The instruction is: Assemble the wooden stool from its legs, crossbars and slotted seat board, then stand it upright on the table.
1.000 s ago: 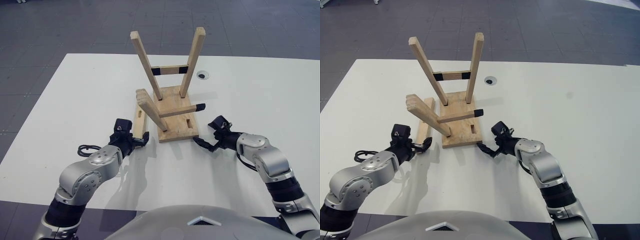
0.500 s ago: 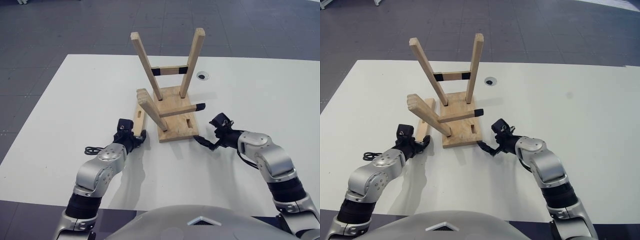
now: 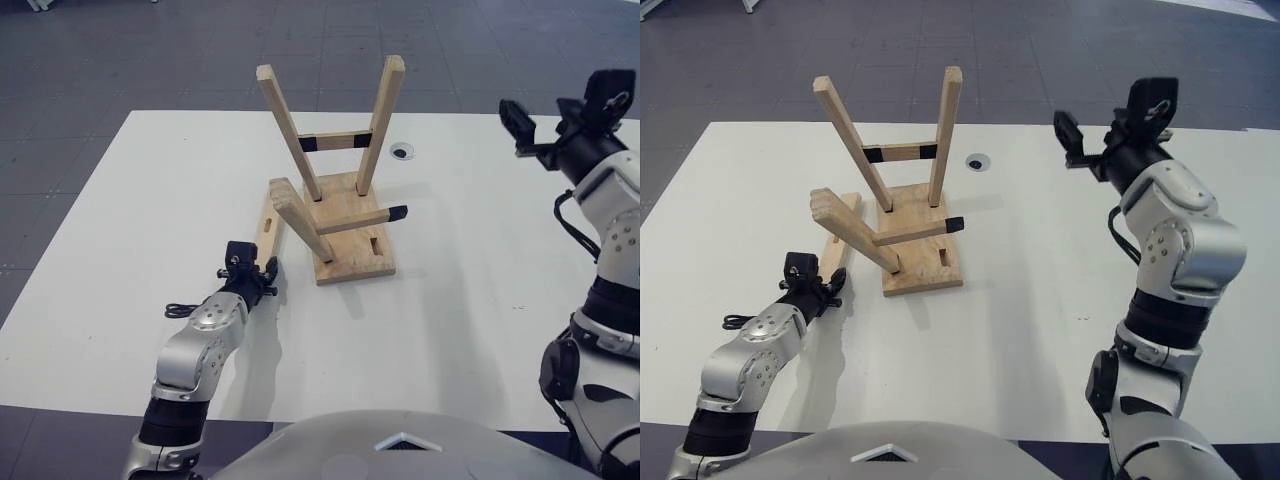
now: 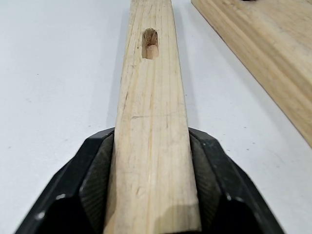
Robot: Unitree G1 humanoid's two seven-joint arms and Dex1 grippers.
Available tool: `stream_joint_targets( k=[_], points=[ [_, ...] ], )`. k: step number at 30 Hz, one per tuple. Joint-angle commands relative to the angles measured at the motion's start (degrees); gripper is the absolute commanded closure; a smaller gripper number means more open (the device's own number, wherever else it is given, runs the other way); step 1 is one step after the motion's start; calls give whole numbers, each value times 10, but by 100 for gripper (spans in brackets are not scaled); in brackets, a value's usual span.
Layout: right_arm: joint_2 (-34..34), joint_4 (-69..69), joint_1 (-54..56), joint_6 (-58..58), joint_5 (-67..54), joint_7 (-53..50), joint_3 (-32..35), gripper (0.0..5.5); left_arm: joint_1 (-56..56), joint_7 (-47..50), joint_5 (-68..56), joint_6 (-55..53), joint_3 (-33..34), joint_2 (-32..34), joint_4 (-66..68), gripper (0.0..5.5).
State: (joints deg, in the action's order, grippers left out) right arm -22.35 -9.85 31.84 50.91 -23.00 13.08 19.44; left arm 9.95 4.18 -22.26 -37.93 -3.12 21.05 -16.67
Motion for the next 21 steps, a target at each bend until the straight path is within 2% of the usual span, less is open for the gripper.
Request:
stream_joint_targets(
  k=[1,3,5,7,9,11,16,21],
  points=[
    [36,50,77,33,-104,15,63,42,14,-18,-35,0,108,-11,37,343],
    [37,86,112,76,-178,42,95,42,-59,-37,-82,-1,197,24,11,343],
    [24,134,154,136,-246,74,112,42,-190,-80,-177,-22,284,89,6,343],
    [12,175,200,181,-298,106,116,42,-318,-139,-287,-64,326,148,17,343],
    [-2,203,246,228,-346,156,103,42,-422,-229,-397,-117,310,194,13,343],
    [-13,214,277,251,-362,200,71,42,-491,-293,-468,-159,277,206,18,343],
    [-30,193,311,287,-407,304,4,42,-541,-376,-542,-218,195,196,13,343],
    [-39,174,313,287,-422,350,-25,42,-562,-388,-558,-229,167,186,17,343]
  ],
)
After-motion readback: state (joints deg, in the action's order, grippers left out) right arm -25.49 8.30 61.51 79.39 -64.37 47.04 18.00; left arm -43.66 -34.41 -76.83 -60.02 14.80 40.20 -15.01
